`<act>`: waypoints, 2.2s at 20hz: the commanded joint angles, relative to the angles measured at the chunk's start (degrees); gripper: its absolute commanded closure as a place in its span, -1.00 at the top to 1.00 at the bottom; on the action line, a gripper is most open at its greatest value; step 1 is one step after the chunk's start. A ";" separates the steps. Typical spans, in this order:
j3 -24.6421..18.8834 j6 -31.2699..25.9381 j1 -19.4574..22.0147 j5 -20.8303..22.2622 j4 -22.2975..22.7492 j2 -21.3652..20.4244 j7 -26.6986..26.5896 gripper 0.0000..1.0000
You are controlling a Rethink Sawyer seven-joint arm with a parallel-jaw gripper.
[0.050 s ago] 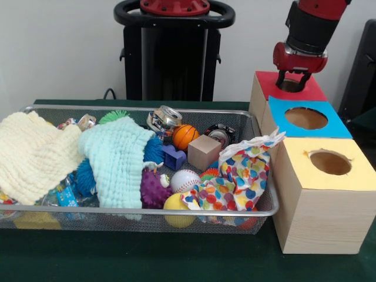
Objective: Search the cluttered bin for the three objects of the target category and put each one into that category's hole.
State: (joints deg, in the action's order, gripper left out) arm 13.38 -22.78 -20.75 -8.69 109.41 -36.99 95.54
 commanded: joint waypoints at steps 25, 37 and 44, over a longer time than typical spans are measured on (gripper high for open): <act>2.34 12.34 0.74 4.06 -3.95 -7.73 8.56 1.00; 4.39 2.85 -0.96 4.98 -7.39 -6.92 7.58 1.00; 2.64 -3.48 -0.77 6.24 -8.46 -1.34 5.75 1.00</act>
State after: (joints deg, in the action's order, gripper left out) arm 15.61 -22.72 -23.64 -4.90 108.91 -38.63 95.55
